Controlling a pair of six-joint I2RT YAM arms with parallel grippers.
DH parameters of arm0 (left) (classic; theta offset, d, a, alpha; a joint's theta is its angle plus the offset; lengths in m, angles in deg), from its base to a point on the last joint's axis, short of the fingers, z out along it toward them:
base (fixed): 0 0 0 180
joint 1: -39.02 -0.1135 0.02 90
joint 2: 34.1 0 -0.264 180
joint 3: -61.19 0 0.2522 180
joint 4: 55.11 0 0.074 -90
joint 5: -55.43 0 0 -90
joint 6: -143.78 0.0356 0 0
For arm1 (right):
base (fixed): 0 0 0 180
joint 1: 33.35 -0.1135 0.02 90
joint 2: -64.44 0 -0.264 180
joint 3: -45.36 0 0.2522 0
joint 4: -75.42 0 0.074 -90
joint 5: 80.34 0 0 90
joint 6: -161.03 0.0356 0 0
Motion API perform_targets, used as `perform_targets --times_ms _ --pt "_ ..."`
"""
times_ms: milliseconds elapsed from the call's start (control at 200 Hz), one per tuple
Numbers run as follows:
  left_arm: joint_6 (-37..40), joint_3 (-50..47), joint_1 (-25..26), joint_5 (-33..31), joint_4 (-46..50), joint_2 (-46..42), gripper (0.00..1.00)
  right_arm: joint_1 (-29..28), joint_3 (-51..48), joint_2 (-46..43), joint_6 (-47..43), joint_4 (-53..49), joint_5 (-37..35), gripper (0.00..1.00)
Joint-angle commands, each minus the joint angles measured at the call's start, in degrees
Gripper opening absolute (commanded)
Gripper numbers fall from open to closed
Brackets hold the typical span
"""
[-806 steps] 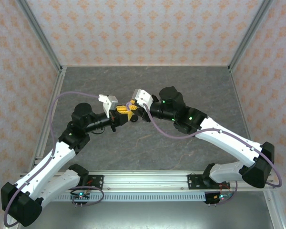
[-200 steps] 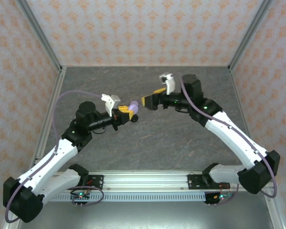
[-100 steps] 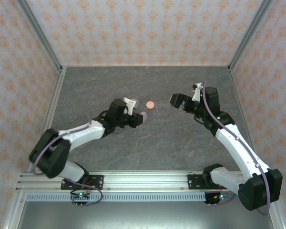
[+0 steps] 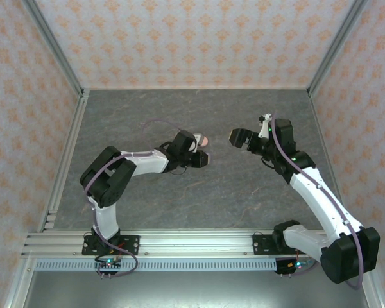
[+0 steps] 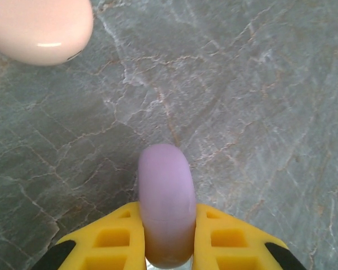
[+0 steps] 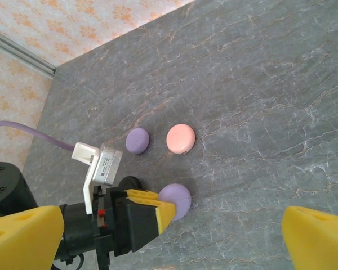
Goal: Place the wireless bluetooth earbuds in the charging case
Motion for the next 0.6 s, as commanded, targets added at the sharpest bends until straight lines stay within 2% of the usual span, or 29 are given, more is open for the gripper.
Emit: perform_targets --times_ms 0,200,335,470,596 --pt "0.2 2.3 0.3 -2.7 3.3 0.2 0.23 0.3 -0.8 -0.4 -1.1 -0.5 -0.8 0.99" --pt "4.4 3.5 0.2 -5.9 8.6 -1.1 0.43 0.7 1.1 0.6 -3.0 -5.0 -4.4 0.99" --pt "8.1 3.9 0.0 -10.0 13.2 -5.8 0.53 1.1 2.4 0.4 -5.0 -7.5 -7.5 0.99" --pt "12.0 3.7 -0.7 -14.5 16.9 -13.3 0.62 1.3 2.7 -0.1 -6.2 -9.0 -16.6 0.99" --pt "14.8 1.0 -1.8 -20.5 17.5 -21.8 0.70 1.2 -0.3 -2.5 -7.9 -6.0 -27.4 0.99"
